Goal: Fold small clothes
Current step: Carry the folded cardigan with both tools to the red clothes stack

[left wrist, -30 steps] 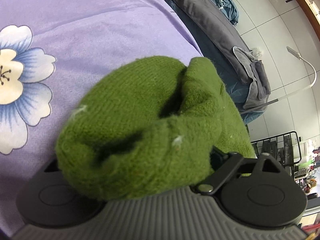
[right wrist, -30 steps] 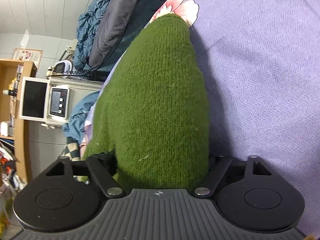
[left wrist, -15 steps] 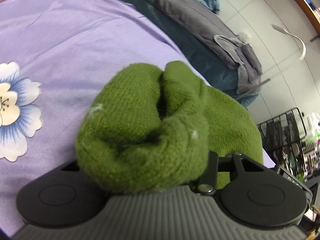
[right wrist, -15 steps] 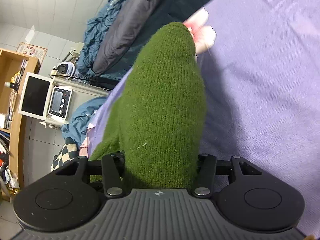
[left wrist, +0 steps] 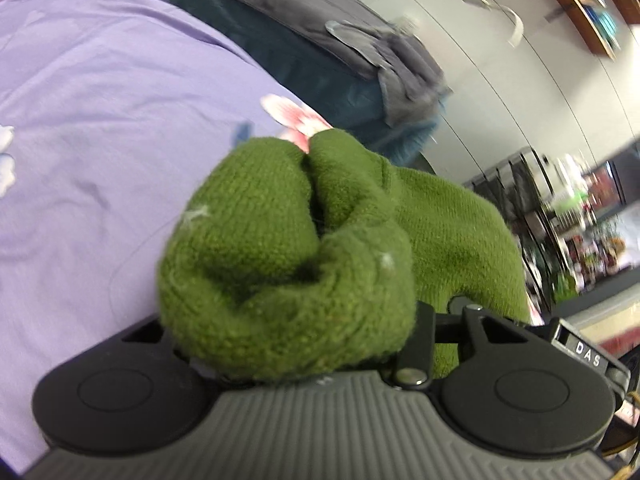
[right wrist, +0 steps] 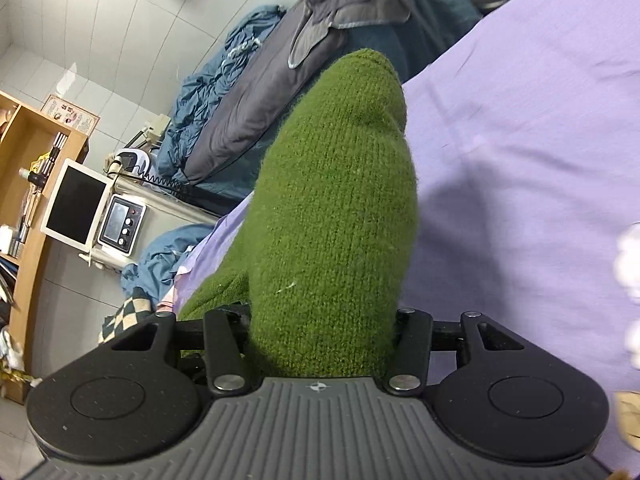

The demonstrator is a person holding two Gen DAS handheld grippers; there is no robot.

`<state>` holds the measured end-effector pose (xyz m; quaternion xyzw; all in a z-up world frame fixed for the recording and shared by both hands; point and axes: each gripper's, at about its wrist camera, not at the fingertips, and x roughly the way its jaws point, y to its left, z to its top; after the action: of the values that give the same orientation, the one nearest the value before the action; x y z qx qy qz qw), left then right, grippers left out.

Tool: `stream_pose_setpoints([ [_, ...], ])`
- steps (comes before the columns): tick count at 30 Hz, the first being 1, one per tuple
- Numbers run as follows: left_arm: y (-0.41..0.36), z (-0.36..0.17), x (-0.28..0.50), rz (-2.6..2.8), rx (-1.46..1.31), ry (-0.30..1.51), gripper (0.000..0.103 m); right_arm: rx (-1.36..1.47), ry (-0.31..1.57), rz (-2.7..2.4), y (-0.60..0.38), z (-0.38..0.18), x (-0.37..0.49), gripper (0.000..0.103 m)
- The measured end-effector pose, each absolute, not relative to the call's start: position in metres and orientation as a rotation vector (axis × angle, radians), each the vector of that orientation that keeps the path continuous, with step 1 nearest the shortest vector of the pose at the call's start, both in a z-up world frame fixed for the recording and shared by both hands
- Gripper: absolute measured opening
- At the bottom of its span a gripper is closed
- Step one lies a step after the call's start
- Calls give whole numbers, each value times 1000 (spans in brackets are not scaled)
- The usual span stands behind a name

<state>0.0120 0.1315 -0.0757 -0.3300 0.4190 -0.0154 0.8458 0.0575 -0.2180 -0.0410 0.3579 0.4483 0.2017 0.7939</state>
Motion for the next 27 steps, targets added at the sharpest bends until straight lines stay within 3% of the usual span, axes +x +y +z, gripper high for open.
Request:
stream_pose_setpoints([
  [11, -1, 6, 1, -304, -602, 811, 44, 762, 777, 358, -321, 21, 16, 83],
  [21, -199, 94, 23, -663, -496, 740, 45, 864, 573, 219, -473, 84, -17, 83],
  [27, -316, 106, 15, -777, -465, 787, 46, 895, 542, 151, -565, 99, -33, 84],
])
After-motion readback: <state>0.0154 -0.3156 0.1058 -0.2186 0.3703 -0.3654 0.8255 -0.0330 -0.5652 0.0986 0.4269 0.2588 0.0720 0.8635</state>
